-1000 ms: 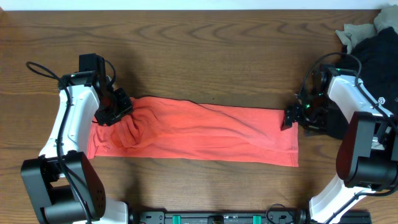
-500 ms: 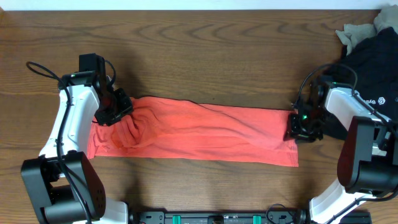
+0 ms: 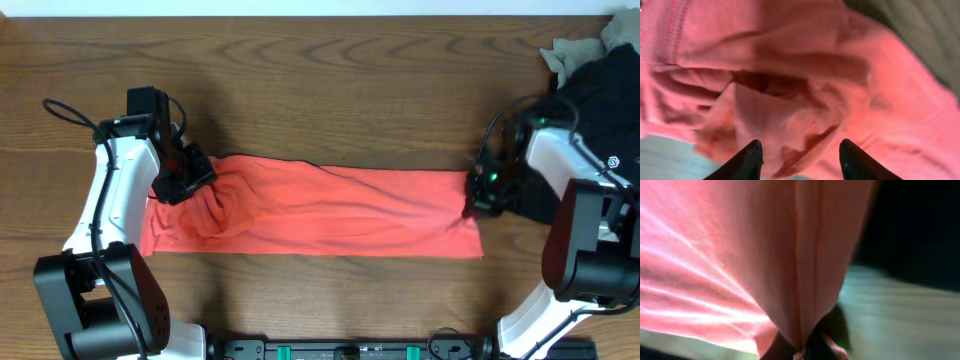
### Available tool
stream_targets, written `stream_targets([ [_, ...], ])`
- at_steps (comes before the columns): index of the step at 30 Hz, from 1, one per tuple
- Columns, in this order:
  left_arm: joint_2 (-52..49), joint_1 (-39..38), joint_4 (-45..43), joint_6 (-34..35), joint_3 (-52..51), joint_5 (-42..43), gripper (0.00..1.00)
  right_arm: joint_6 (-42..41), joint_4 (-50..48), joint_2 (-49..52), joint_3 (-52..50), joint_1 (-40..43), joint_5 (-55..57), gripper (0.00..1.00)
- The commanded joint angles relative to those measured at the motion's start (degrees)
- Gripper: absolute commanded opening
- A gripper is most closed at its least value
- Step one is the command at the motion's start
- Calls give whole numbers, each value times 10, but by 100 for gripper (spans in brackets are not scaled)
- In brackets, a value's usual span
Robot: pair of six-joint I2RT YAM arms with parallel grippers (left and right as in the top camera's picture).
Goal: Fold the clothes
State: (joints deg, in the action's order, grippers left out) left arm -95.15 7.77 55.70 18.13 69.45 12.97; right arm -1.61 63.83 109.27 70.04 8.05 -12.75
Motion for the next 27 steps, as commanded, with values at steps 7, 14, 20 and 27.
stream_targets([
  [7,9,44,26,-18,16,-1,64,-19,73,-3,170,-8,89,1],
  [14,9,44,25,-15,16,0,66,-29,43,-3,180,-112,6,1],
  [20,9,44,26,-16,16,-1,66,-78,0,-2,179,-228,5,1],
  [27,9,44,25,-16,16,-1,67,-118,-23,20,178,-321,5,1],
])
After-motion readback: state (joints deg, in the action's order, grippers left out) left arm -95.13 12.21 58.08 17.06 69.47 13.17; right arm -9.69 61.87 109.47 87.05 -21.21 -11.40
